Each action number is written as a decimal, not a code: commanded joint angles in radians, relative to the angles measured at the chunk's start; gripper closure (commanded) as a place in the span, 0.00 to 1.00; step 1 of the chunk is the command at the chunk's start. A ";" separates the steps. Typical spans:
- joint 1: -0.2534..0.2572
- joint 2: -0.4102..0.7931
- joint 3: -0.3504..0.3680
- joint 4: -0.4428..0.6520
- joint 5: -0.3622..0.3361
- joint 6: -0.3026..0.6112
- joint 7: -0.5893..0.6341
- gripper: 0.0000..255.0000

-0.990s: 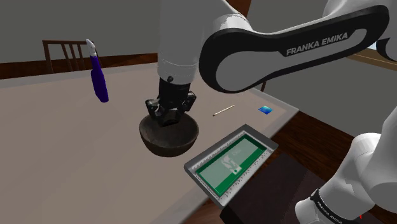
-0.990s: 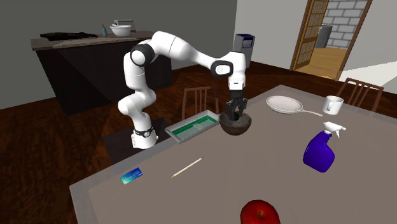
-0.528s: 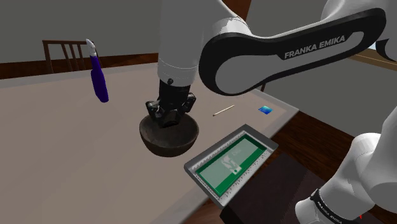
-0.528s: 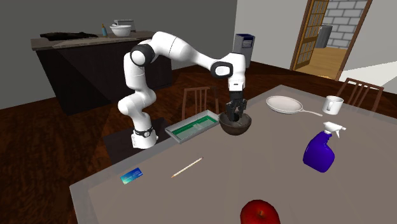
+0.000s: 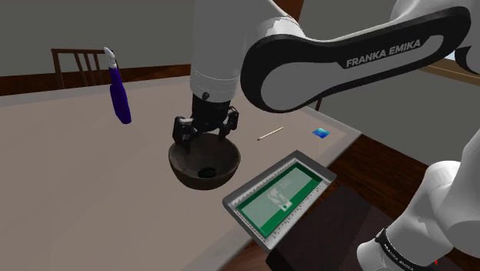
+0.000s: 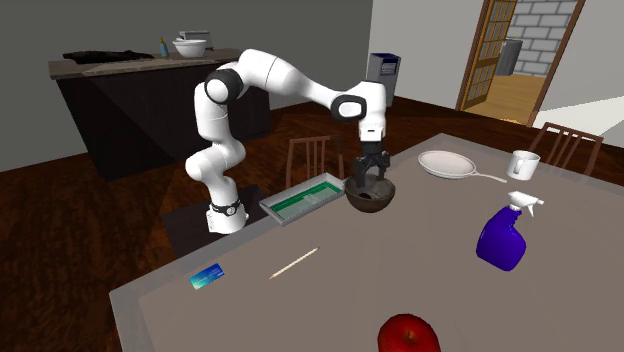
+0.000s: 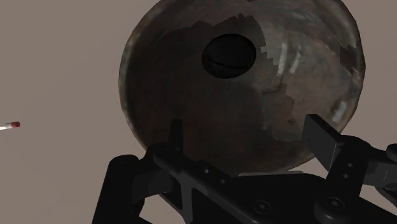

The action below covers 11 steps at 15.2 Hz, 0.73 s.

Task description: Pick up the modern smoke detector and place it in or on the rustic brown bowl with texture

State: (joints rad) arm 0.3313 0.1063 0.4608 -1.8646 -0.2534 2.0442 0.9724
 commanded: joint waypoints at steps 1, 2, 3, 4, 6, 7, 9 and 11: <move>0.001 -0.021 0.004 0.028 0.015 -0.046 -0.010 0.00; 0.003 -0.030 0.006 0.050 0.022 -0.076 -0.015 0.00; 0.004 -0.037 0.008 0.068 0.027 -0.100 -0.019 0.00; 0.004 -0.037 0.008 0.068 0.027 -0.100 -0.019 0.00; 0.004 -0.037 0.008 0.068 0.027 -0.100 -0.019 0.00; 0.004 -0.037 0.008 0.068 0.027 -0.100 -0.019 0.00; 0.004 -0.037 0.008 0.068 0.027 -0.100 -0.019 0.00; 0.004 -0.037 0.008 0.068 0.027 -0.100 -0.019 0.00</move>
